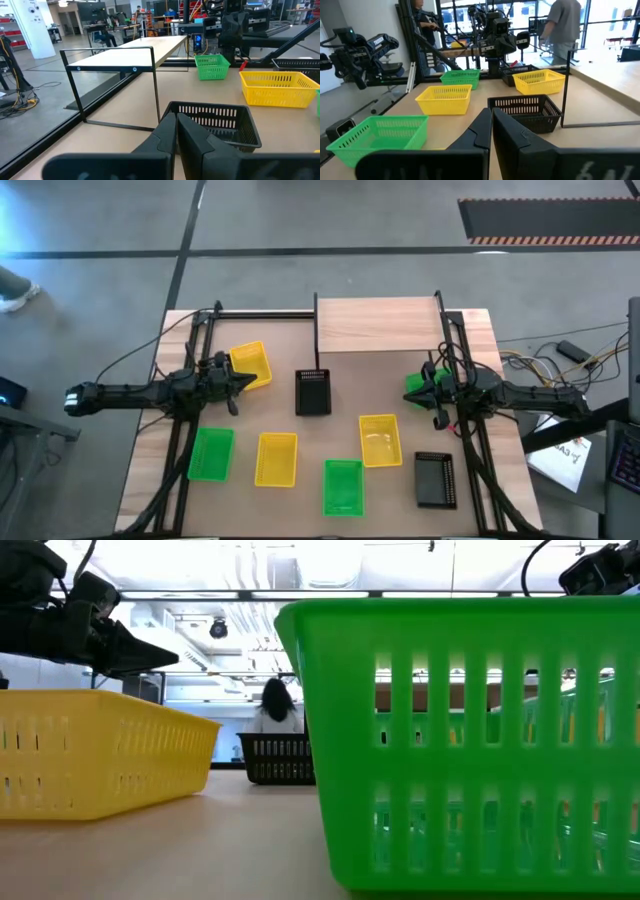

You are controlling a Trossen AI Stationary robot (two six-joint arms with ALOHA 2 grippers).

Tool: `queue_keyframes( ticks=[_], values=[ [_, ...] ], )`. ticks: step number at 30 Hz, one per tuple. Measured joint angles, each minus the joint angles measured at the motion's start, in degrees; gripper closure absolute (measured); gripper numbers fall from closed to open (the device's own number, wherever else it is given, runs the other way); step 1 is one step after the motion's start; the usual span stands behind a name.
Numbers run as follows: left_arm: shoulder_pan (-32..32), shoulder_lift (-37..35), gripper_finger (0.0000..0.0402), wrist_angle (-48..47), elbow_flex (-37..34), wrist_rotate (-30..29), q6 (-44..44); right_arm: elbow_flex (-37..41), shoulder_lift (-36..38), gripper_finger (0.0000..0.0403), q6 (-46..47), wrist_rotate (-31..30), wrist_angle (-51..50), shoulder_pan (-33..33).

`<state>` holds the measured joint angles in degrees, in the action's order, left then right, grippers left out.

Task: Stack baskets on shelf by color
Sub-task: Put the top yellow bin on the shelf

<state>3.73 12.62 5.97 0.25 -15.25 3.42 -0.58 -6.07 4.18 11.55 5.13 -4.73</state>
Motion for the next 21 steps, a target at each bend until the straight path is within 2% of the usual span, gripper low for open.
queue_keyframes(
  ticks=[9, 17, 21],
  values=[
    [0.0, 0.0, 0.0402, 0.0, 0.0, 0.0, 0.0, 0.0, 0.0, 0.0394, 8.4, -0.9, -0.1, 0.0],
    [0.0, 0.0, 0.0402, 0.0, 0.0, 0.0, 0.0, 0.0, 0.0, 0.0394, 6.6, -1.4, -0.6, 0.0],
    [0.0, 0.0, 0.0402, 0.0, 0.0, 0.0, 0.0, 0.0, -0.1, 0.0394, 12.1, -5.2, -0.6, 0.0]
  ],
)
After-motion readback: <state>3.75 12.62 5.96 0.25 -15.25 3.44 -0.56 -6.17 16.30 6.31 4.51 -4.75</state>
